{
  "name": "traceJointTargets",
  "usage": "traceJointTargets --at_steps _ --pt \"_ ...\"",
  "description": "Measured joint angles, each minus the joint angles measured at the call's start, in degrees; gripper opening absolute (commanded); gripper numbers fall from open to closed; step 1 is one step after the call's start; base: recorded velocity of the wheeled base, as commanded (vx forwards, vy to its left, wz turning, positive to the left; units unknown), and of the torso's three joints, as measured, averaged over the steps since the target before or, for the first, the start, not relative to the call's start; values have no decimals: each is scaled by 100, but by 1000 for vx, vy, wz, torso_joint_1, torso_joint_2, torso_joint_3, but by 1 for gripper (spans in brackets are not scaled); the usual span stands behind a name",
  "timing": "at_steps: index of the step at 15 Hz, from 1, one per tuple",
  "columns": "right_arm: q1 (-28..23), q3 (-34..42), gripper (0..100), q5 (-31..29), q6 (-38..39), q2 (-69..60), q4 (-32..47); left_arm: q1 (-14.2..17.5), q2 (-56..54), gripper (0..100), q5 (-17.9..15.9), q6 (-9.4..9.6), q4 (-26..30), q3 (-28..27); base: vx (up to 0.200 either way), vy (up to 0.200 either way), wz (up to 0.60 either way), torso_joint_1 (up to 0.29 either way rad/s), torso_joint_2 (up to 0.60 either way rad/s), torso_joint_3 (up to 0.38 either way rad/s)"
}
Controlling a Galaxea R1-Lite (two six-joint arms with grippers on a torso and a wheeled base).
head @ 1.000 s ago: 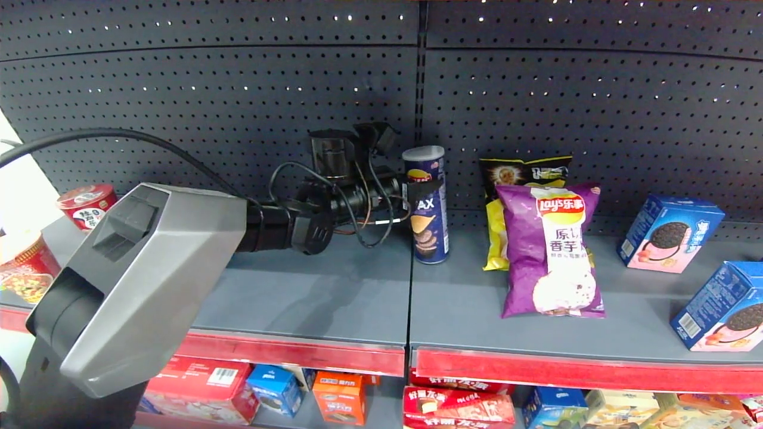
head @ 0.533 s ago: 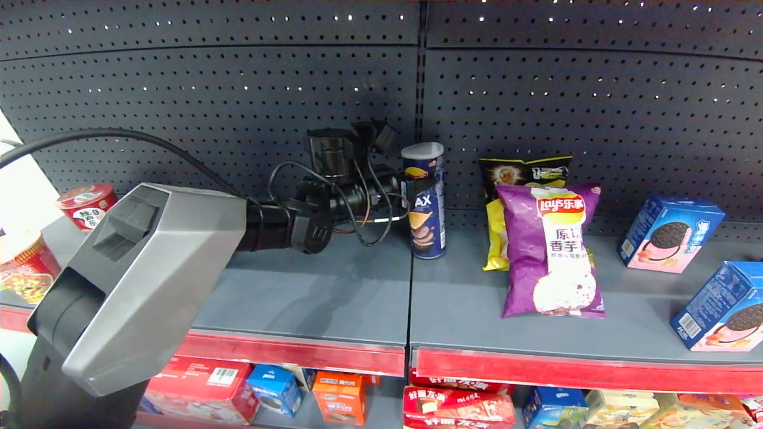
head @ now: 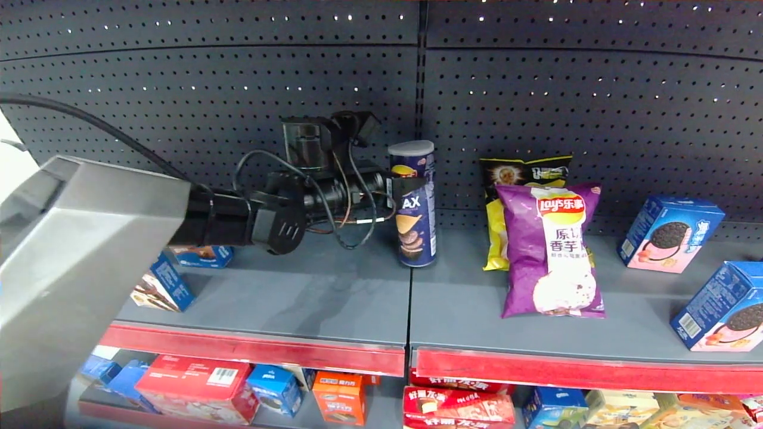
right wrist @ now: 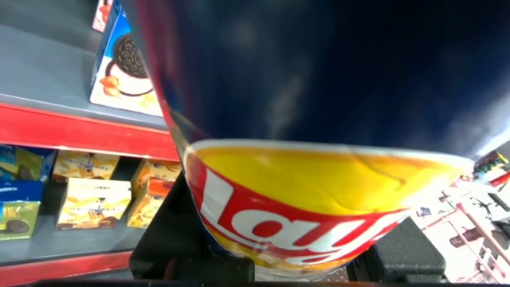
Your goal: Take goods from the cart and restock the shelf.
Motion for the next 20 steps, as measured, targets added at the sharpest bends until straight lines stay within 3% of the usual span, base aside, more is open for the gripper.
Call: traceJointTargets --at_steps 3,5,6,7,8,9,11,13,20 --pt "113 -5 0 -5 5 -89 2 102 -817 0 24 77 -18 1122 0 0 0 0 0 0" --pt "138 -7 0 -2 49 -166 2 135 -1495 0 380 148 -20 1982 0 0 0 0 0 0" --pt "143 -10 0 0 68 -190 2 116 -1751 0 906 183 -22 2282 0 0 0 0 0 0" --pt "143 -10 0 1 84 -210 2 43 -1980 0 1872 235 -71 2505 0 0 0 0 0 0" --pt "146 -10 0 1 89 -222 2 -73 -2135 0 2622 273 -273 2665 0 0 0 0 0 0" --pt "146 -11 0 4 89 -232 0 -221 -2253 0 2962 293 -695 2826 0 0 0 0 0 0" --pt "145 -44 0 1 89 -243 -5 -385 -2419 0 3048 308 -1341 3349 0 0 0 0 0 0" --pt "143 -74 0 4 89 -260 -7 -438 -2609 0 3065 321 -1634 3919 0 0 0 0 0 0" --pt "129 -35 0 12 89 -296 -5 -496 -3309 0 3135 336 -1963 5213 0 0 0 0 0 0"
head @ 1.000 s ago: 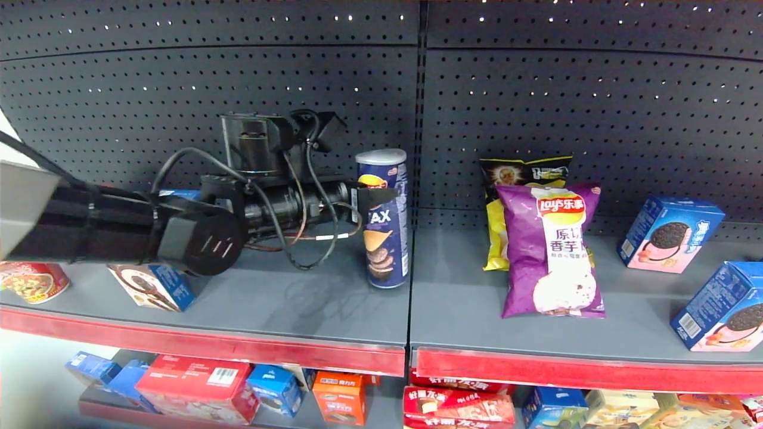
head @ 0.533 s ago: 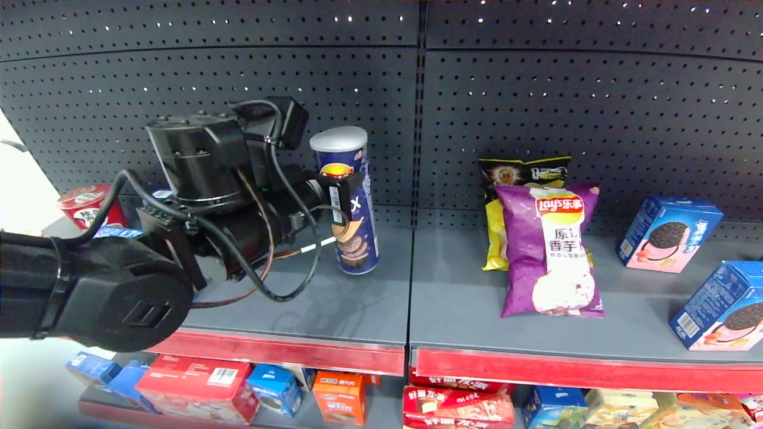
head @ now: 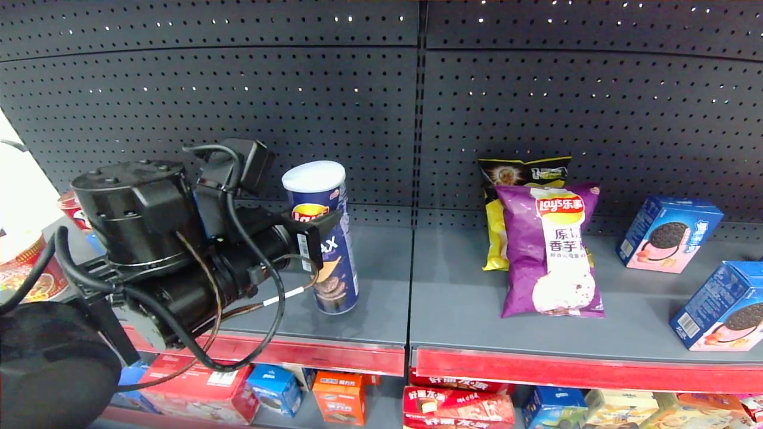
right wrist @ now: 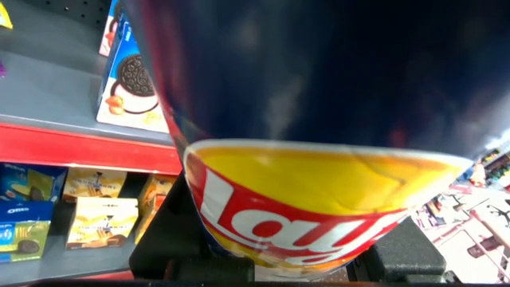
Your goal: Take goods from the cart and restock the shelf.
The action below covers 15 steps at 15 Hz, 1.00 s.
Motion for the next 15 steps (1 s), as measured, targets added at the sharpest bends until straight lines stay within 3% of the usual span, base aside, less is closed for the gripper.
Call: traceJointTargets --at_steps 2,7,15 --pt "-6 15 0 5 0 -10 -2 34 -157 0 -22 -2 30 386 0 0 0 0 0 0" --pt "-6 11 0 10 22 -16 -2 161 -301 0 -22 -22 48 741 0 0 0 0 0 0" --pt "-9 37 0 7 30 -21 -2 393 -74 0 -132 -22 6 556 0 0 0 0 0 0"
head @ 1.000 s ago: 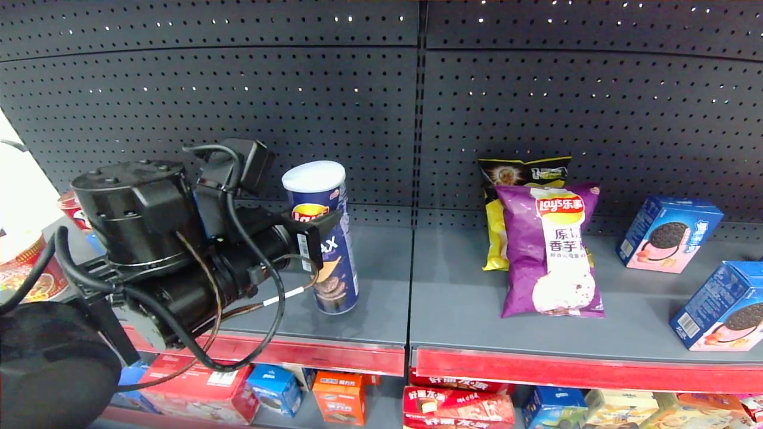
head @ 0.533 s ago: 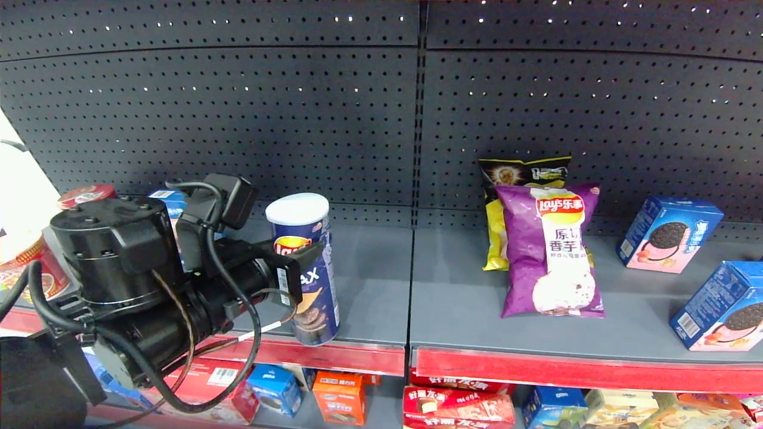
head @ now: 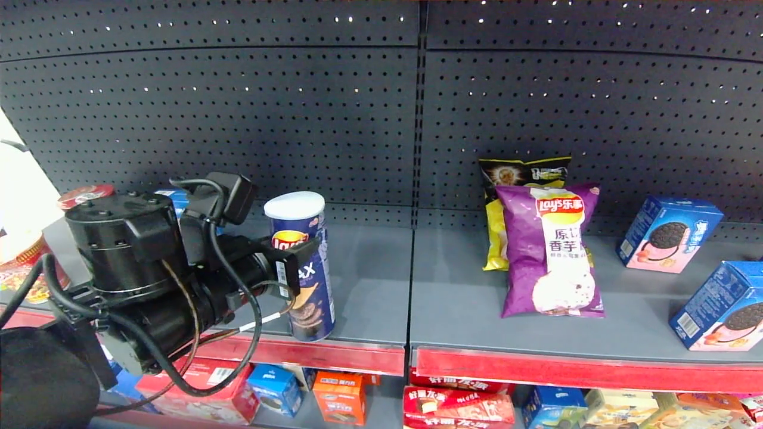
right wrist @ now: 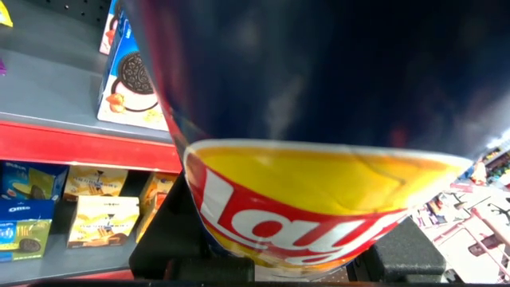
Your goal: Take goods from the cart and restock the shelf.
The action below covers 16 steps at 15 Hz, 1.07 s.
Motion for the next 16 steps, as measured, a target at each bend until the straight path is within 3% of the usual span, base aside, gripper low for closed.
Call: traceJointTargets --at_steps 6,16 --pt "2 -12 0 -7 -2 -1 0 -33 477 0 2 0 -17 -540 0 0 0 0 0 0" --pt "5 -6 0 -9 2 -4 2 -44 775 0 0 0 -193 -663 0 0 0 0 0 0"
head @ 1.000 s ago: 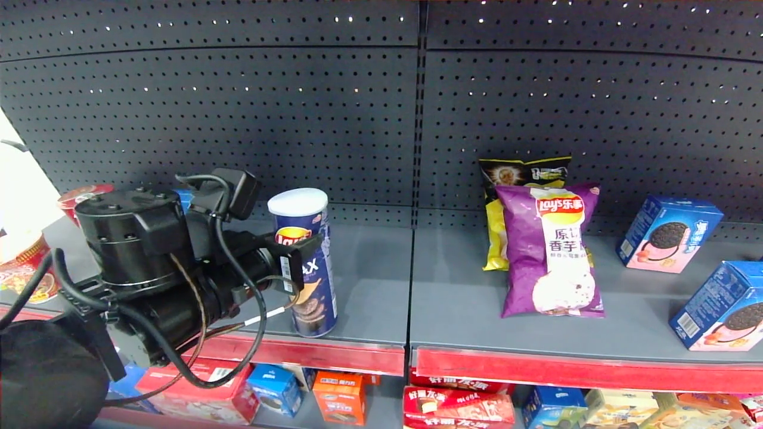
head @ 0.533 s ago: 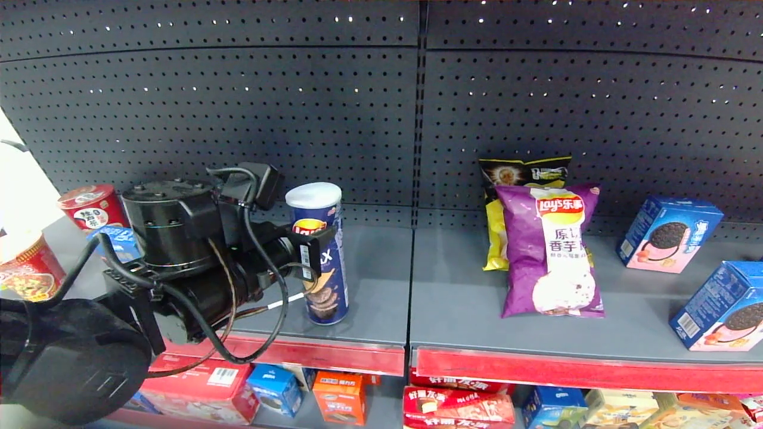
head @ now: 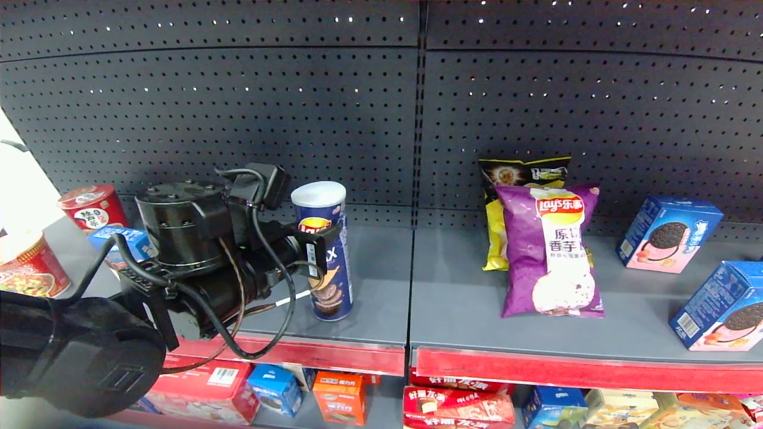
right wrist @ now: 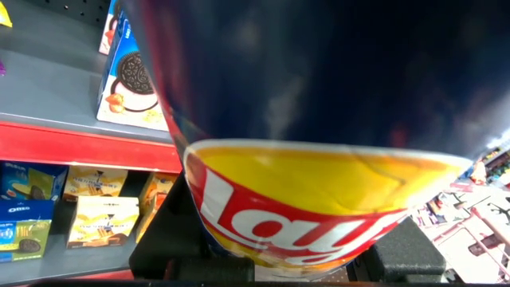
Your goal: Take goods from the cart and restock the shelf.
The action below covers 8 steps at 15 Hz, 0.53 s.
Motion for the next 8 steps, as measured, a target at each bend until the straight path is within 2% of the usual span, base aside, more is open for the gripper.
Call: traceJointTargets --at_steps 3,4,8 --pt "-5 0 0 0 1 0 -2 0 7 0 2 2 4 9 0 0 0 0 0 0" --pt "-5 0 0 0 1 0 0 0 7 100 2 2 6 13 0 0 0 0 0 0" --pt "0 5 0 1 1 0 0 0 22 100 2 0 15 27 0 0 0 0 0 0"
